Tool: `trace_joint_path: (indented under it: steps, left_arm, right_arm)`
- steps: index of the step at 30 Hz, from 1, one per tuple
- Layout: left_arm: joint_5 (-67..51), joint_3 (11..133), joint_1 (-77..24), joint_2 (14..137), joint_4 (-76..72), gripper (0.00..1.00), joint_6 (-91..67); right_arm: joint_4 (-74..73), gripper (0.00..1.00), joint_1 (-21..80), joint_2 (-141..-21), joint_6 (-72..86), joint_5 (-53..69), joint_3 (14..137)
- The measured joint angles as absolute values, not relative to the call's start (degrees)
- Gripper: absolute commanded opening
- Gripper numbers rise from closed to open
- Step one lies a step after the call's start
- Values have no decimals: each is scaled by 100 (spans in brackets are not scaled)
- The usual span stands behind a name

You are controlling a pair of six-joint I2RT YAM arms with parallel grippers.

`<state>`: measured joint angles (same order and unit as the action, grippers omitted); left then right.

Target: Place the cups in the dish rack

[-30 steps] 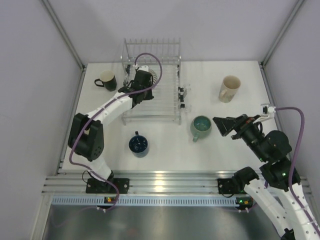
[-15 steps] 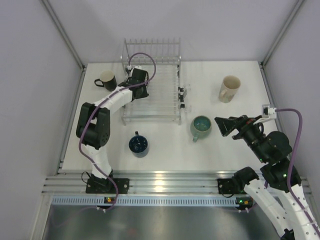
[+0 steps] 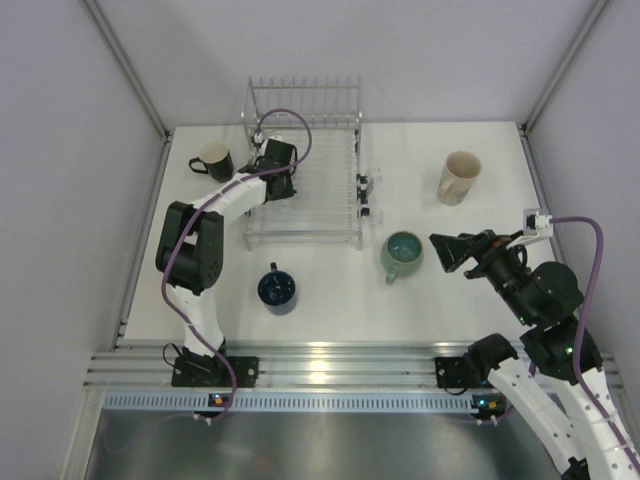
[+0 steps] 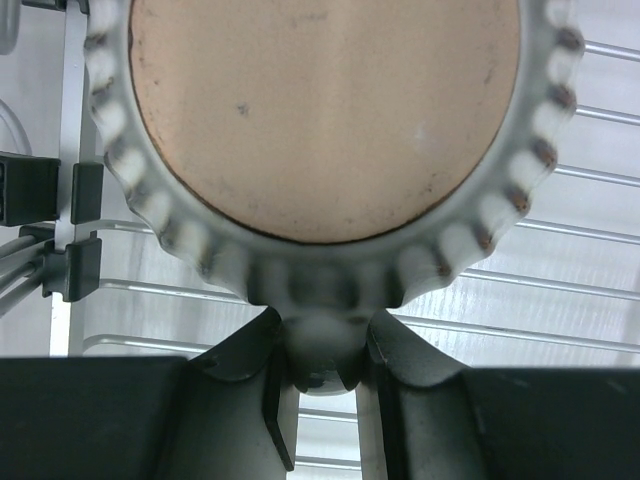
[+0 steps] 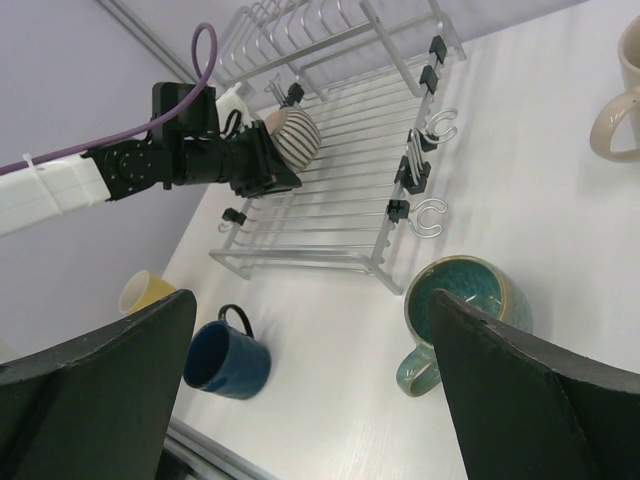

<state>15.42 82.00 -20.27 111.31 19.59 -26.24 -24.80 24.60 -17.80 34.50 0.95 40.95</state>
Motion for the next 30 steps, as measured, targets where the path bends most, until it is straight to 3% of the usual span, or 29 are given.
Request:
trace_joint_path:
  steps: [14,24,30]
  left_arm:
    - [1551,8197,-2018,11131,1959,22,-2622]
    - [1579,8197,-2016,11128,1863,40,-2598]
    - [1592,8197,-2016,11093,1798,41,-2574]
  right_arm:
    - [-2491,99,2458,-1802,3450,86,4095]
    - [-2497,99,2460,-1802,3448,-89,4095]
    - [-2499,99,2458,-1804,3448,-143,4095]
